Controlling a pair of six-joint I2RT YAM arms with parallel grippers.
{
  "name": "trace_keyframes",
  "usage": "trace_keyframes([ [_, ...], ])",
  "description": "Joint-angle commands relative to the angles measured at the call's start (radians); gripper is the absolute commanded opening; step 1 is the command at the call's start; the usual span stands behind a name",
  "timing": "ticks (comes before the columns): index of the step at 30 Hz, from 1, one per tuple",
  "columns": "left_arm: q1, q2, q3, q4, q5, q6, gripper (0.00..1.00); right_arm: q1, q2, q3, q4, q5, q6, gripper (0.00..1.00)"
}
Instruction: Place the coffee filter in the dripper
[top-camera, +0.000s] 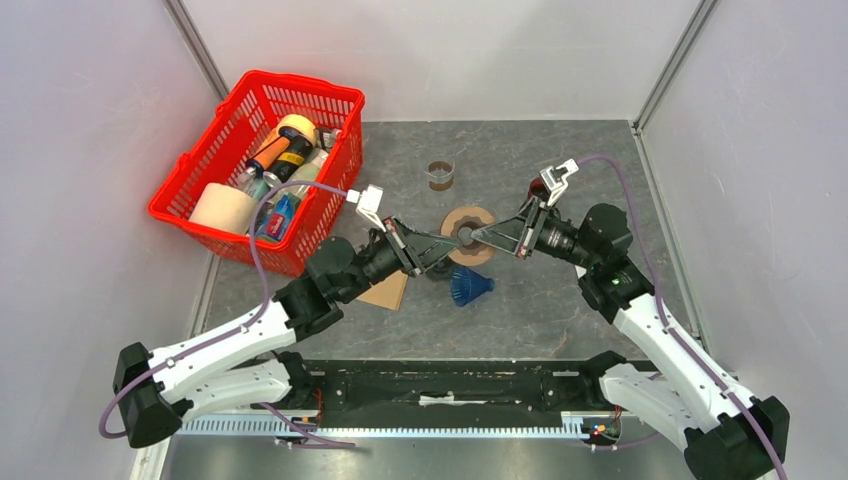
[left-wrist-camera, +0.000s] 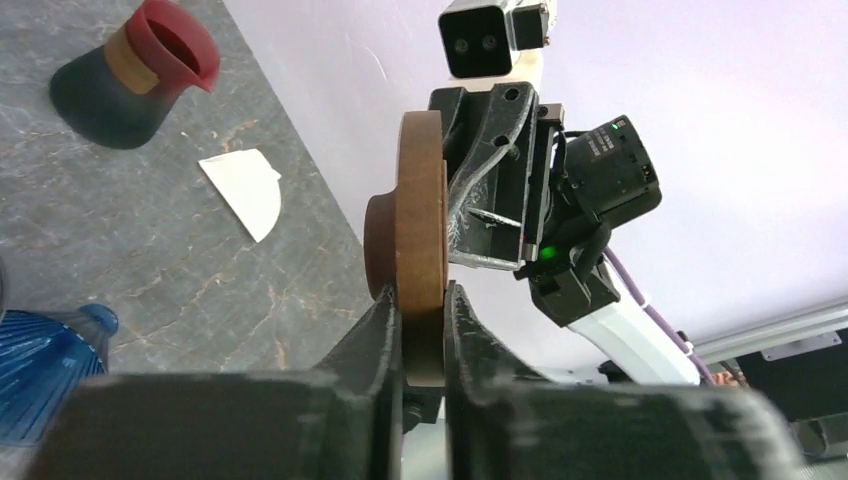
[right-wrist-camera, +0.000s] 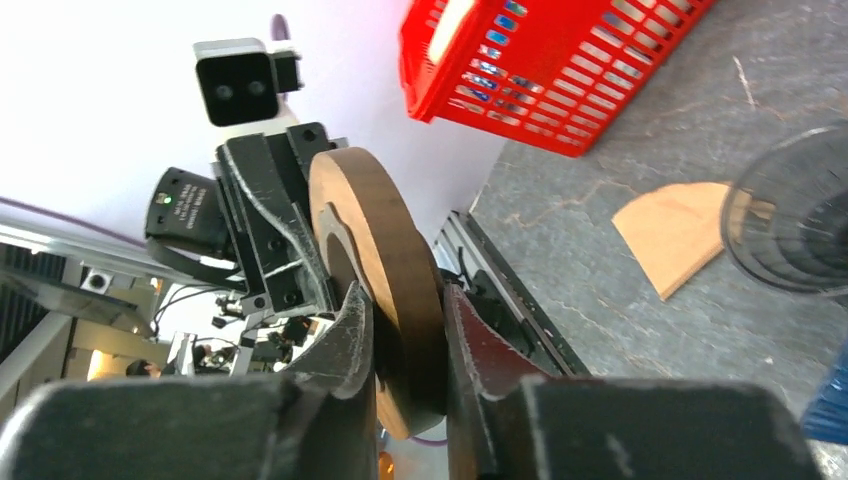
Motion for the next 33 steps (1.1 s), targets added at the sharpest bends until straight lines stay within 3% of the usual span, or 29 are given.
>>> trace_keyframes([
  [1, -0.008, -0.001, 0.035, -0.039, -0.063, 0.042, 0.27, 0.002, -0.006, 0.058, -0.048, 0.014, 0.027, 0.06],
  [2, -0.008, -0.007, 0.046, -0.079, -0.09, 0.05, 0.48, -0.002, -0.008, 0.092, -0.142, 0.043, -0.01, 0.0],
  [3, -0.007, -0.015, 0.058, -0.127, -0.115, 0.06, 0.67, -0.011, -0.008, 0.117, -0.224, 0.081, -0.046, 0.0],
  [4, -0.008, -0.024, 0.067, -0.167, -0.147, 0.069, 0.79, -0.025, -0.005, 0.143, -0.291, 0.101, -0.067, 0.0],
  [5, -0.006, -0.038, 0.073, -0.21, -0.174, 0.081, 0.84, -0.043, -0.002, 0.163, -0.336, 0.113, -0.08, 0.0],
  [9, -0.008, -0.099, 0.078, -0.363, -0.329, 0.114, 0.87, -0.19, 0.042, 0.236, -0.471, 0.092, -0.084, 0.0],
  [17, -0.008, -0.193, 0.068, -0.555, -0.505, 0.142, 0.89, -0.439, 0.228, 0.367, -0.588, 0.086, -0.102, 0.0],
  [24, -0.008, -0.22, 0.032, -0.569, -0.509, 0.169, 0.9, -0.584, 0.354, 0.433, -0.597, 0.202, -0.247, 0.03],
  [33, -0.007, -0.221, 0.014, -0.555, -0.457, 0.199, 0.91, -0.631, 0.526, 0.43, -0.401, 0.098, -0.261, 0.05],
])
